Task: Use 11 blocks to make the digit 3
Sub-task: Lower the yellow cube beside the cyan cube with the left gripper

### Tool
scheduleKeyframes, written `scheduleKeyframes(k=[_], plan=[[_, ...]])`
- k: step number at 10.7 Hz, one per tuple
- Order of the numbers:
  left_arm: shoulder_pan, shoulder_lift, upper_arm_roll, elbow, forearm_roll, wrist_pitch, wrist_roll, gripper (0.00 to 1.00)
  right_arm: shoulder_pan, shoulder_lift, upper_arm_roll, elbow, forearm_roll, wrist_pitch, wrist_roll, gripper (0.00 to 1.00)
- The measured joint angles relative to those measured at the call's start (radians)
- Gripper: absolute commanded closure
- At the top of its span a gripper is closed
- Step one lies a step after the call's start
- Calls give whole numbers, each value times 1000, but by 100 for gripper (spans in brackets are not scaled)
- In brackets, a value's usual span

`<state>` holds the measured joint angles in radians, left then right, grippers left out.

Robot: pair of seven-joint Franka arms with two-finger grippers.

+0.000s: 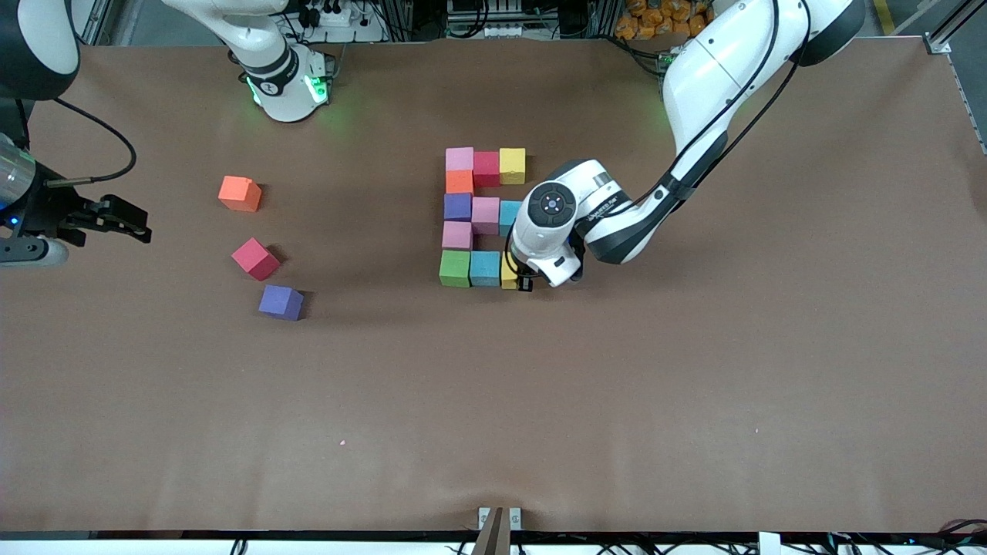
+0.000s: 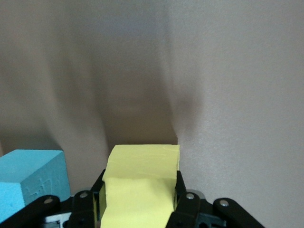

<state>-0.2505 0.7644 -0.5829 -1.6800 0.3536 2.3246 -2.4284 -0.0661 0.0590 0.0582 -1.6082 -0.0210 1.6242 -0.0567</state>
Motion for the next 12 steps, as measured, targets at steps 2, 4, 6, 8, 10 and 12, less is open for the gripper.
scheduleKeyframes(k=[2, 4, 6, 8, 10, 12], plan=[[-1, 0, 0, 0, 0, 0, 0, 77, 0, -3, -1, 3, 0, -6, 0, 0], [-2, 1, 0, 0, 0, 0, 0, 76, 0, -3, -1, 5, 0, -6, 0, 0], [-2, 2, 0, 0, 0, 0, 0, 75, 0, -6, -1, 8, 0, -7, 0, 0], [-2, 4, 0, 0, 0, 0, 0, 62, 0, -8, -1, 8, 0, -8, 0, 0], [-5, 7, 0, 0, 0, 0, 0, 51, -12, -8, -2, 8, 0, -8, -1, 0], [-12, 7, 0, 0, 0, 0, 0, 20, -30, -8, -4, 8, 0, -8, -11, 0]])
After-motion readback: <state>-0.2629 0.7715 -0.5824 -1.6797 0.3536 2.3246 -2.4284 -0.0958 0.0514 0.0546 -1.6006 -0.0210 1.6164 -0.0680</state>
